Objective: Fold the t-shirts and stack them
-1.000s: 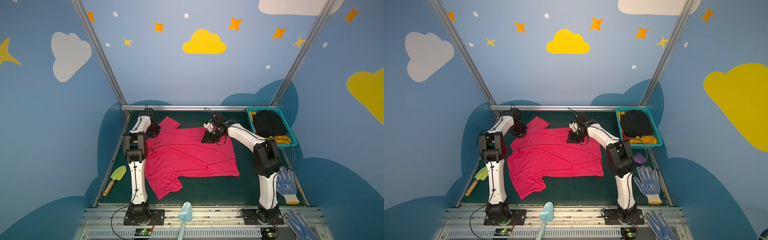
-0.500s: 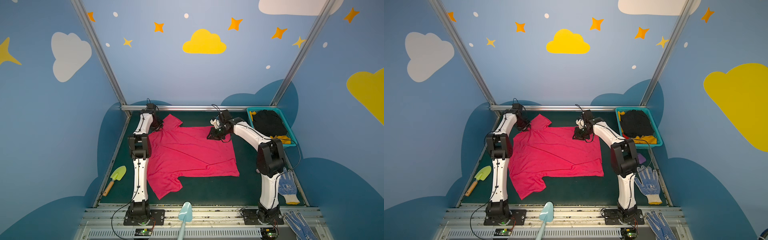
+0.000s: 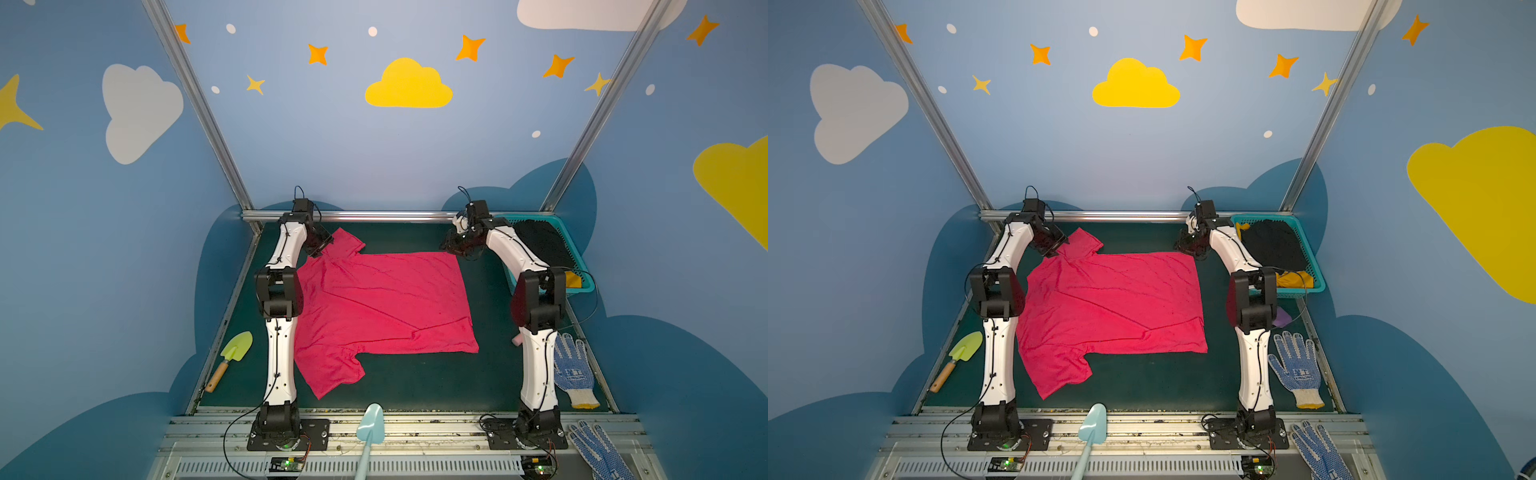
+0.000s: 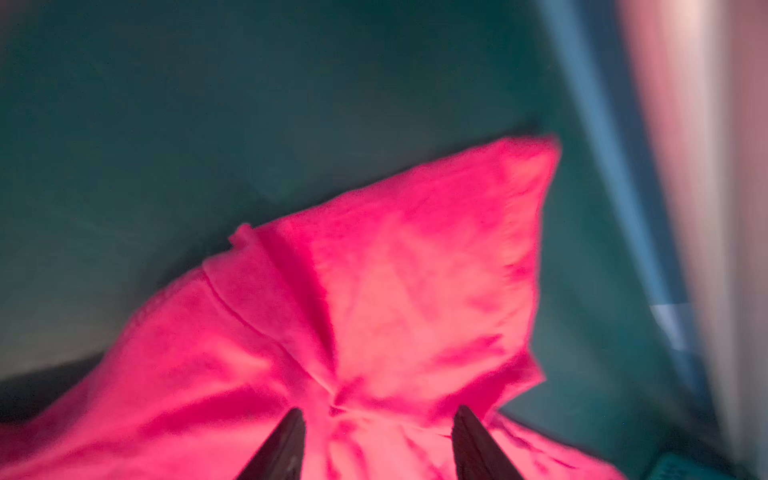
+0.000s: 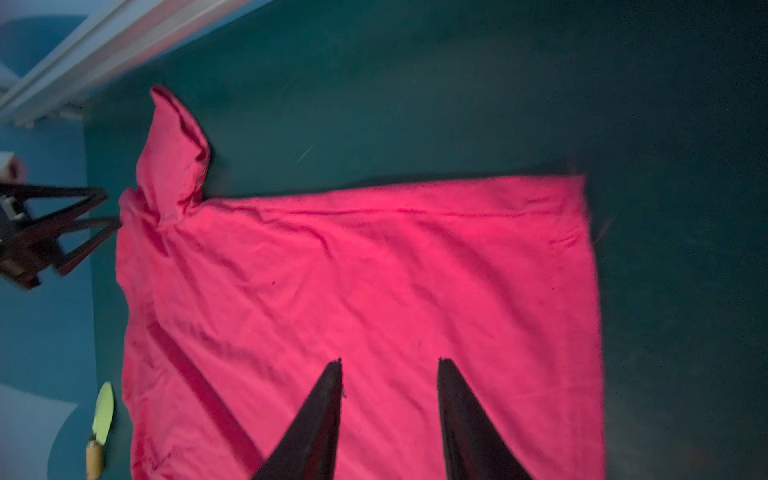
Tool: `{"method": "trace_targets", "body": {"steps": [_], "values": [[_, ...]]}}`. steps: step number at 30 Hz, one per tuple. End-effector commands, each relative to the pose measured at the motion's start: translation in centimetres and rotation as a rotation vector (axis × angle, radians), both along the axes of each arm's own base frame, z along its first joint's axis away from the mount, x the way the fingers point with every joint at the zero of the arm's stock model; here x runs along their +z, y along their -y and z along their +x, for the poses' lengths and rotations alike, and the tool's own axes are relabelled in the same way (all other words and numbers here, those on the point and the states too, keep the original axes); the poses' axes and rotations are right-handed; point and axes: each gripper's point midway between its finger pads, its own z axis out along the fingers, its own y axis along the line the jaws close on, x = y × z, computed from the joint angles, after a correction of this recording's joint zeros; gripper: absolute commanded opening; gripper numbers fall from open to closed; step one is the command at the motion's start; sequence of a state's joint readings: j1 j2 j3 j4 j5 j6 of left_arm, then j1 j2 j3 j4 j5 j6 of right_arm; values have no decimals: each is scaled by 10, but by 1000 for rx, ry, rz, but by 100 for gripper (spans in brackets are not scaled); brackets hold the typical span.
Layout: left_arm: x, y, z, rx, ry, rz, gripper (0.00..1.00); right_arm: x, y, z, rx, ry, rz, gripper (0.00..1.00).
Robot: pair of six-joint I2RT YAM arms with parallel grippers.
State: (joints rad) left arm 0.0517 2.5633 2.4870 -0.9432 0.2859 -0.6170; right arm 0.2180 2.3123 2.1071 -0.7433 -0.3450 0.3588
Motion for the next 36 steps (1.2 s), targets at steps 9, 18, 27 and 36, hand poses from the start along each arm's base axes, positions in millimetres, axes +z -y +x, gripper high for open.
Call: {"method": "trace_targets", "body": {"steps": [9, 18, 27, 36], "values": [[-1, -41, 9, -12, 42, 49, 69, -39, 32, 27, -82, -71, 17, 48], [-36, -48, 2, -65, -18, 92, 75, -62, 42, 38, -108, -83, -2, 56], [-53, -28, 1, -123, -32, 1, 77, -75, 47, 52, -137, -85, 2, 61], [-61, -21, 6, -136, -24, -20, 77, -89, 39, 52, -132, -113, 38, 59]]}}
